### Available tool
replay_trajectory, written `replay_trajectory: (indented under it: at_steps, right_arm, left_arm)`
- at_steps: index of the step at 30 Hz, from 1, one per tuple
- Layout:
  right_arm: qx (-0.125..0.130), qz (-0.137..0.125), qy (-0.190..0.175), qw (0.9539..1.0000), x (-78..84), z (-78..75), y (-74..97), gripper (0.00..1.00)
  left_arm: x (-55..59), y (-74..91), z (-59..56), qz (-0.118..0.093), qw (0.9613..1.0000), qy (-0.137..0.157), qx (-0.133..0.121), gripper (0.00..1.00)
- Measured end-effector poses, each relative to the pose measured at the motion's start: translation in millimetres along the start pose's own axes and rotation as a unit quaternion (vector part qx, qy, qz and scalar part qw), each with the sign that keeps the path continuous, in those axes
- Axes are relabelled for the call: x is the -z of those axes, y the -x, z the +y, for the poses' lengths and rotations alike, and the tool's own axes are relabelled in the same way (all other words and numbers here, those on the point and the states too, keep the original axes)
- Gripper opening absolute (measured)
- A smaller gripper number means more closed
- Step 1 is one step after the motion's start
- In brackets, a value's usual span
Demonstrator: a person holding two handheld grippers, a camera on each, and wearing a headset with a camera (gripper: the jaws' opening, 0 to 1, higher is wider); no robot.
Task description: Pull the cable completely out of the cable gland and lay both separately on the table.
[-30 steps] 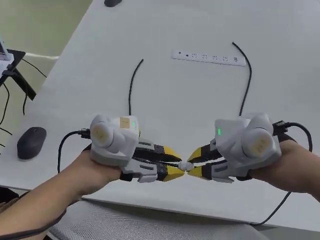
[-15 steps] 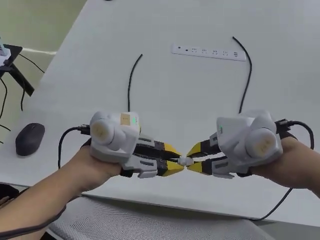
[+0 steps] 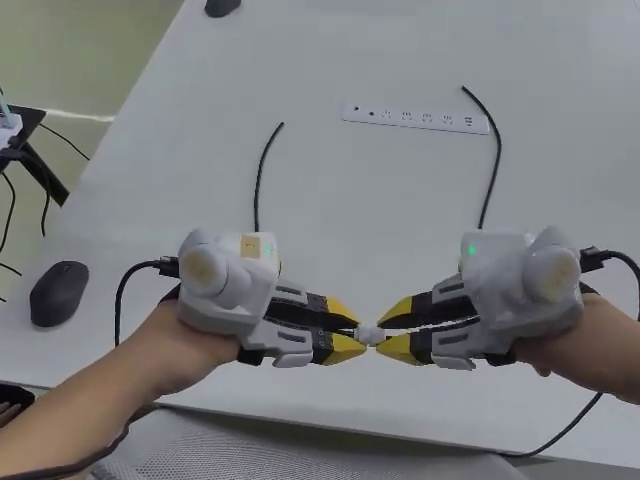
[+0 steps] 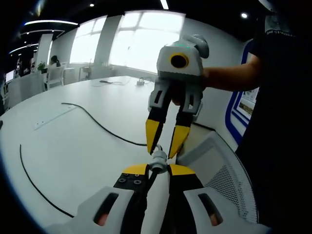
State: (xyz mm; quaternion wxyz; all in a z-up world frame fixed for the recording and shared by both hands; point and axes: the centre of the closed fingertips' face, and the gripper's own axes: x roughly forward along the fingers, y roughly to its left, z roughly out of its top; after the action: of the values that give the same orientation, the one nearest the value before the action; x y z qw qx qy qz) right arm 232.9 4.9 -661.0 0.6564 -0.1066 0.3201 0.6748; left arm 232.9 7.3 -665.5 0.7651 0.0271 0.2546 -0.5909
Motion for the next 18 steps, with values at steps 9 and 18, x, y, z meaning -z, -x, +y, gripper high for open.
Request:
replay_trajectory:
  at_steps: [9,18]
  right_arm:
    - [-0.088,-0.051,-0.147,0.9839,-6.1,-2.2,7.3,0.12]
    - [-0.141,-0.056,-0.198,0.9684,-8.2,2.3,0.1,0.12]
  left_arm:
    - [-2.3,4.4,-0.4,0.001,0.9999,-0.015,-0.003,0.15]
    - [-7.2,6.1,-1.0,-0.001,0.9992,-0.039,-0.002,0.15]
